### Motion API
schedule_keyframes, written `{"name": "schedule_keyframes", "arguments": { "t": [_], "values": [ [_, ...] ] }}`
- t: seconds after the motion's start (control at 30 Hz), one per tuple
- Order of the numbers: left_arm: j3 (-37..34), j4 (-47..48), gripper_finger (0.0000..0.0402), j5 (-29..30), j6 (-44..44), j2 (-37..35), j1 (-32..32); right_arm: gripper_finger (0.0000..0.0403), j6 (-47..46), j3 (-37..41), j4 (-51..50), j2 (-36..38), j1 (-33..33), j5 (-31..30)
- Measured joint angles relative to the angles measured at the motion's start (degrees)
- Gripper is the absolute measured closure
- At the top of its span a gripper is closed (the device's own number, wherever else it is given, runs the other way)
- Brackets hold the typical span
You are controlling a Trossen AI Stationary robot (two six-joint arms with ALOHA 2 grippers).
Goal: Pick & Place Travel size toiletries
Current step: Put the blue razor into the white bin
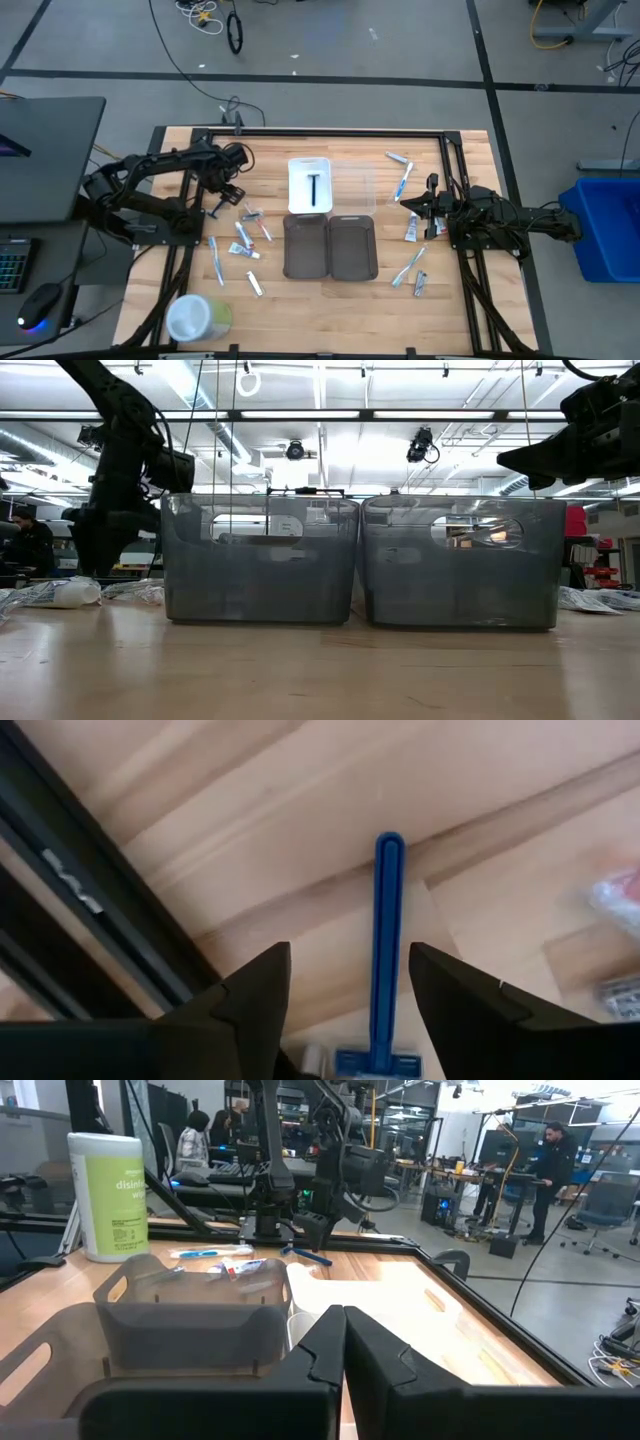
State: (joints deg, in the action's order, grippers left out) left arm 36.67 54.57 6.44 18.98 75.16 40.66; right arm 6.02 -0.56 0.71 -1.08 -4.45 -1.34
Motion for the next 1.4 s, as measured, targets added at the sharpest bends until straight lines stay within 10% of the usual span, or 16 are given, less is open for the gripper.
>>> {"name": "schedule_keyframes", "arguments": {
  "t": [0.9, 1.4],
  "values": [
    [-1.09, -3.72, 0.0201, -2.98, -1.44, 7.04, 0.00, 0.0389, 0.00, 0.00, 0.00, -0.01, 0.00, 0.00],
    [-1.14, -3.92, 0.0297, -4.73, -1.41, 7.08, -0.04, 0.0389, 0.00, 0.00, 0.00, 0.00, 0.00, 0.00]
  ]
}}
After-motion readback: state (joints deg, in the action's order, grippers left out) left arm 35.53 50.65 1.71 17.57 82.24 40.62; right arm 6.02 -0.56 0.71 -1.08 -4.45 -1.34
